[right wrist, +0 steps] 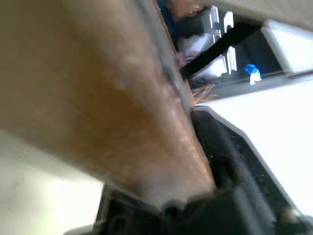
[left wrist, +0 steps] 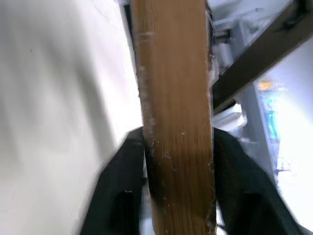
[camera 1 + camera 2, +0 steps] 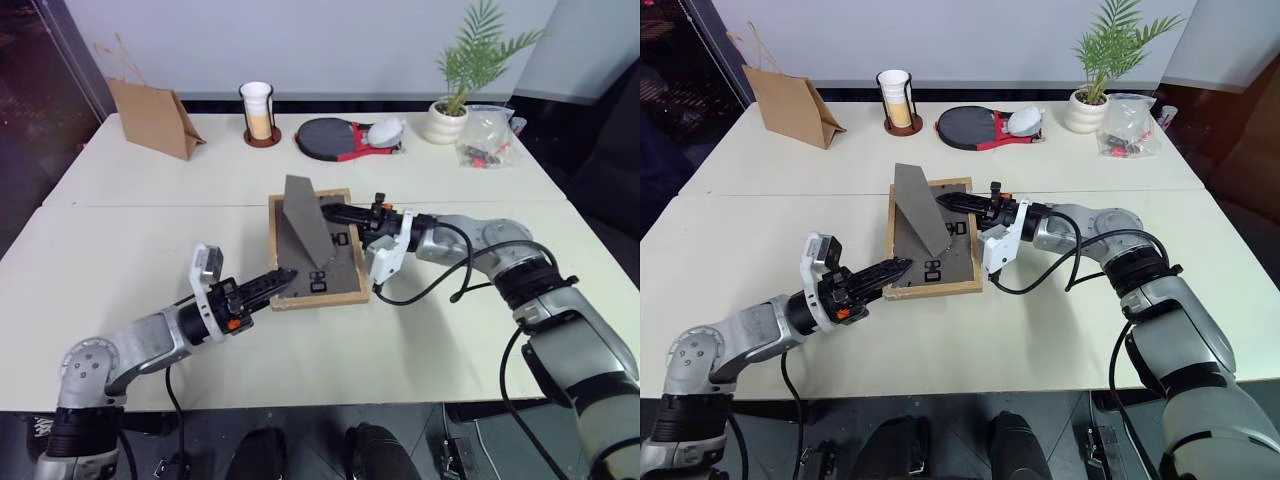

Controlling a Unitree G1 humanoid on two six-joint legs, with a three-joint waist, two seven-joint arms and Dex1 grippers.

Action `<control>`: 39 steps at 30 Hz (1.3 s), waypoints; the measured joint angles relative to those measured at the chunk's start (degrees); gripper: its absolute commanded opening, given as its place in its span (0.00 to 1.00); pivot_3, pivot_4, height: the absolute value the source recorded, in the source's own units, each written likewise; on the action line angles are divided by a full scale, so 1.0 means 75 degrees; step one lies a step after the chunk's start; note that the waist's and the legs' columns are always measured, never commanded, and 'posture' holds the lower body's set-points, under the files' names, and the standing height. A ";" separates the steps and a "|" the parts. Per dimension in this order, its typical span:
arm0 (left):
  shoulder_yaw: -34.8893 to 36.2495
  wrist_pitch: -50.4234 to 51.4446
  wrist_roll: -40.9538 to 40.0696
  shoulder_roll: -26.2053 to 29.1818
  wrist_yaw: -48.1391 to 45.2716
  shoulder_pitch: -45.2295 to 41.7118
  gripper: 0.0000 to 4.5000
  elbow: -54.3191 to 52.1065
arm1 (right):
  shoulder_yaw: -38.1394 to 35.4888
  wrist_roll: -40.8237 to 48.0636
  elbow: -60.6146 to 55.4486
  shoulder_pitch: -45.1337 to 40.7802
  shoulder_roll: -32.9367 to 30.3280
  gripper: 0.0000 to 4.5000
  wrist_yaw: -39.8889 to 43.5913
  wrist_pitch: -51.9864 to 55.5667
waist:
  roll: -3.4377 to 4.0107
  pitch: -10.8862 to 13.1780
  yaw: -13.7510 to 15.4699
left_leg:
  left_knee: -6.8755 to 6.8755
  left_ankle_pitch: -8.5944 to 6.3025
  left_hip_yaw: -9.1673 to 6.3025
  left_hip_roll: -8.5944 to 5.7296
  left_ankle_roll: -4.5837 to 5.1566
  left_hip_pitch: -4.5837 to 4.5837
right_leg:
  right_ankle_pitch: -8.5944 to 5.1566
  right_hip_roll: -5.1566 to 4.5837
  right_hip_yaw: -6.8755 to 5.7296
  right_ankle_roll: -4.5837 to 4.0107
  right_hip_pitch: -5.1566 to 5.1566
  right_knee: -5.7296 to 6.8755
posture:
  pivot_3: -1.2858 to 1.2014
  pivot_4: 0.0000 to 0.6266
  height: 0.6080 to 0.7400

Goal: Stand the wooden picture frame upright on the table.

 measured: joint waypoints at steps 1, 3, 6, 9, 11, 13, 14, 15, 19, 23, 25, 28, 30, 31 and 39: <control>0.0023 0.0000 0.0096 0.0271 -0.0003 -0.0001 0.88 -0.0009 | 0.0017 0.0210 0.0018 0.0047 0.0003 0.24 0.0224 -0.0083 | -0.0001 0.0000 -0.0002 | 0.0000 0.0000 -0.0001 0.0000 0.0000 0.0000 | 0.0000 0.0003 -0.0001 0.0000 0.0000 0.0000 | 0.52 0.24 1.00; 0.0146 0.0042 0.0326 0.0808 -0.0143 -0.0008 0.99 -0.0049 | 0.0020 0.0655 0.0080 0.0098 0.0011 0.24 0.0643 -0.0142 | 0.0000 0.0001 -0.0007 | -0.0001 -0.0003 -0.0001 0.0003 0.0006 0.0000 | 0.0000 0.0003 -0.0001 0.0000 -0.0001 0.0001 | 0.52 0.24 1.00; 0.0498 0.0074 0.1467 0.1841 -0.1282 -0.0001 0.99 -0.0359 | 0.0024 0.1807 0.0237 0.0119 0.0027 0.24 0.1676 -0.0164 | 0.0000 0.0002 -0.0014 | -0.0002 -0.0009 0.0000 -0.0003 0.0015 0.0001 | 0.0000 0.0006 -0.0008 -0.0002 0.0002 -0.0002 | 0.52 0.24 1.00; 0.0850 -0.0659 0.3890 0.3302 -0.3603 0.0172 0.99 -0.0767 | 0.0043 0.4212 0.0253 0.0350 0.0096 0.24 0.3829 0.0468 | 0.0003 0.0011 -0.0013 | -0.0009 -0.0013 0.0004 -0.0003 0.0022 0.0012 | -0.0002 0.0012 -0.0019 -0.0006 0.0017 -0.0009 | 0.52 0.24 1.00; 0.0852 -0.1350 0.5097 0.3752 -0.4665 0.0167 0.99 -0.0807 | -0.0006 0.5944 -0.0193 0.0623 0.0207 0.24 0.5569 0.1750 | 0.0004 0.0012 0.0001 | -0.0010 -0.0014 -0.0004 0.0008 0.0024 0.0013 | -0.0003 0.0011 -0.0028 -0.0008 0.0024 -0.0012 | 0.52 0.24 1.00; 0.0754 -0.2099 0.6344 0.3981 -0.5550 0.0067 0.99 -0.0708 | -0.0188 0.8176 -0.1027 0.0861 0.0450 0.24 0.7725 0.4142 | 0.0009 0.0015 0.0017 | -0.0011 -0.0016 -0.0005 0.0020 0.0027 0.0013 | -0.0002 0.0007 -0.0032 -0.0006 0.0026 -0.0009 | 0.52 0.24 1.00; 0.0710 -0.2247 0.6577 0.3982 -0.5714 0.0005 0.99 -0.0672 | -0.0242 0.8632 -0.1218 0.0881 0.0493 0.24 0.8153 0.4718 | 0.0009 0.0015 0.0024 | -0.0010 -0.0018 -0.0006 0.0022 0.0031 0.0012 | -0.0002 0.0005 -0.0035 -0.0006 0.0025 -0.0009 | 0.52 0.24 1.00; 0.0604 -0.2452 0.6930 0.3978 -0.5921 -0.0079 0.99 -0.0620 | -0.0344 0.9236 -0.1447 0.0873 0.0563 0.24 0.8727 0.5682 | 0.0010 0.0016 0.0028 | -0.0010 -0.0020 -0.0006 0.0023 0.0034 0.0012 | -0.0002 0.0003 -0.0035 -0.0006 0.0025 -0.0009 | 0.52 0.24 1.00; 0.0400 -0.2826 0.7793 0.3626 -0.6266 -0.0324 0.99 -0.0481 | -0.0721 1.0666 -0.1350 0.0439 0.0906 0.24 1.0505 0.9012 | 0.0010 0.0016 0.0035 | -0.0011 -0.0024 -0.0005 0.0023 0.0040 0.0009 | -0.0004 -0.0005 -0.0034 -0.0013 0.0018 -0.0008 | 0.52 0.24 1.00; 0.0286 -0.2913 0.8174 0.3234 -0.6373 -0.0377 0.99 -0.0497 | -0.0881 1.0701 0.0066 -0.0085 0.1444 0.24 1.1432 1.0190 | 0.0009 0.0015 0.0015 | -0.0013 -0.0025 0.0003 0.0023 0.0041 -0.0004 | 0.0000 -0.0002 -0.0031 -0.0005 -0.0003 -0.0005 | 0.52 0.24 1.00; 0.0269 -0.2912 0.8343 0.3085 -0.6414 -0.0351 0.99 -0.0495 | -0.0922 1.0429 0.1070 -0.0318 0.1759 0.24 1.1768 1.0263 | 0.0010 0.0016 0.0010 | -0.0014 -0.0025 0.0009 0.0022 0.0041 -0.0010 | 0.0001 0.0003 -0.0030 -0.0003 -0.0015 -0.0002 | 0.52 0.24 1.00; 0.0269 -0.2898 0.8493 0.2996 -0.6486 -0.0274 0.99 -0.0498 | -0.0985 1.0022 0.2244 -0.0485 0.2144 0.24 1.2068 1.0193 | 0.0009 0.0015 0.0004 | -0.0016 -0.0025 0.0017 0.0023 0.0041 -0.0020 | 0.0002 0.0005 -0.0026 -0.0002 -0.0030 -0.0001 | 0.52 0.24 1.00; 0.0275 -0.2888 0.8575 0.2933 -0.6544 -0.0231 0.99 -0.0507 | -0.1035 0.9722 0.2903 -0.0531 0.2362 0.24 1.2186 1.0067 | 0.0010 0.0016 0.0004 | -0.0015 -0.0025 0.0020 0.0023 0.0041 -0.0022 | 0.0002 0.0005 -0.0025 -0.0001 -0.0033 -0.0001 | 0.52 0.24 1.00; 0.0276 -0.2874 0.8610 0.2933 -0.6555 -0.0198 0.99 -0.0509 | -0.1043 0.9608 0.3101 -0.0535 0.2438 0.24 1.2216 1.0017 | 0.0010 0.0016 -0.0001 | -0.0015 -0.0025 0.0021 0.0023 0.0041 -0.0022 | 0.0002 0.0004 -0.0024 -0.0001 -0.0033 -0.0001 | 0.52 0.24 1.00; 0.0361 -0.2720 0.8680 0.2932 -0.6679 -0.0135 1.00 -0.0570 | -0.1629 0.8948 0.3886 -0.0719 0.2773 0.62 1.2510 0.9766 | 0.0009 0.0015 -0.0019 | -0.0014 -0.0025 0.0021 0.0027 0.0039 -0.0016 | 0.0003 0.0004 -0.0020 -0.0001 -0.0035 0.0015 | 0.52 0.24 1.00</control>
